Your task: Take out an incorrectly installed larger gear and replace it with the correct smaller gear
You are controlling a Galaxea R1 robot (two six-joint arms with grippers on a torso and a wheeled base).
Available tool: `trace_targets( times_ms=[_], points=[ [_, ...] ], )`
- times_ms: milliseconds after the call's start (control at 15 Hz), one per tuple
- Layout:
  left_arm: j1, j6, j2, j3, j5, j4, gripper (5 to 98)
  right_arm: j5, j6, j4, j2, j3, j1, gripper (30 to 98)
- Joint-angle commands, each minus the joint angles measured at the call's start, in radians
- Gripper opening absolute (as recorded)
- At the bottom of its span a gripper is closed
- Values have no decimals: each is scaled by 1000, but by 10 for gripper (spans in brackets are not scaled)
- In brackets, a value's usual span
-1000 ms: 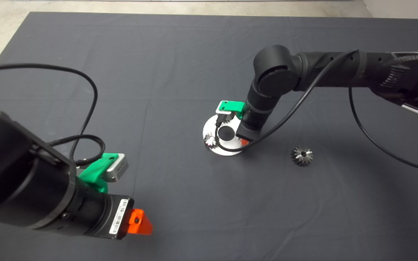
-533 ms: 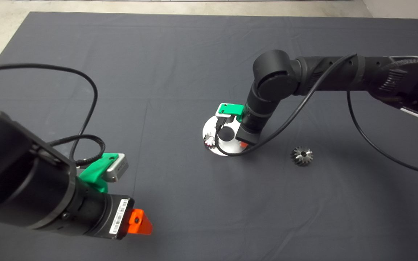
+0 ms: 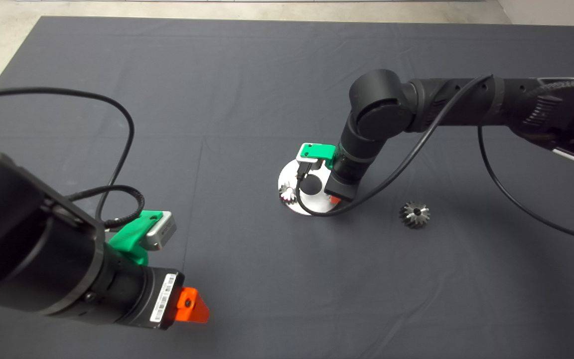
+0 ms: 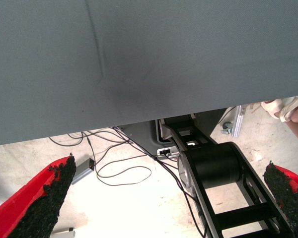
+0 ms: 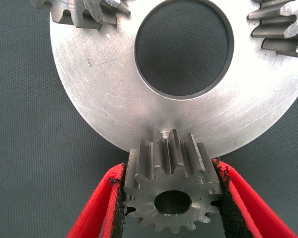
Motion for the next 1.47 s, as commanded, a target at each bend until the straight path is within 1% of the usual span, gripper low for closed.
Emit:
trace_targets(
  times_ms=[0,400,533,733,800,933,1000,1067,1133,1200,1267,1333,1400],
  points=[
    [-9,1,1,16,0,-19,977,-126,-6,-18,-2,15,20,413],
    [-9,1,1,16,0,-19,977,-126,-6,-19,-4,10,12,423],
    [-9,1,1,16,0,-19,977,-126,-6,-19,-7,9,12,440],
    [-9,1,1,16,0,-19,977,-126,-8,-19,-8,10,12,444],
    [-9,1,1,16,-1,-19,977,-126,-6,-19,-8,7,12,471],
    [-9,1,1,16,0,-19,977,-126,-6,-18,-19,13,13,480],
    [-9,1,1,16,-1,-19,977,-126,-6,-16,-30,28,14,495],
    [-9,0,1,16,-1,-19,977,-126,-6,-15,-41,39,17,524],
    [-9,1,1,16,-1,-19,977,-126,-6,-9,-53,46,20,530],
    [-9,0,1,16,-1,-19,977,-126,-6,20,-59,47,26,530],
    [-9,1,1,16,-1,-19,977,-126,-6,61,-81,69,42,546],
    [-9,0,-1,16,-1,-19,977,-126,2,109,-102,110,77,569],
    [-9,0,-1,16,0,-19,977,-126,7,157,-125,122,112,580]
  ],
)
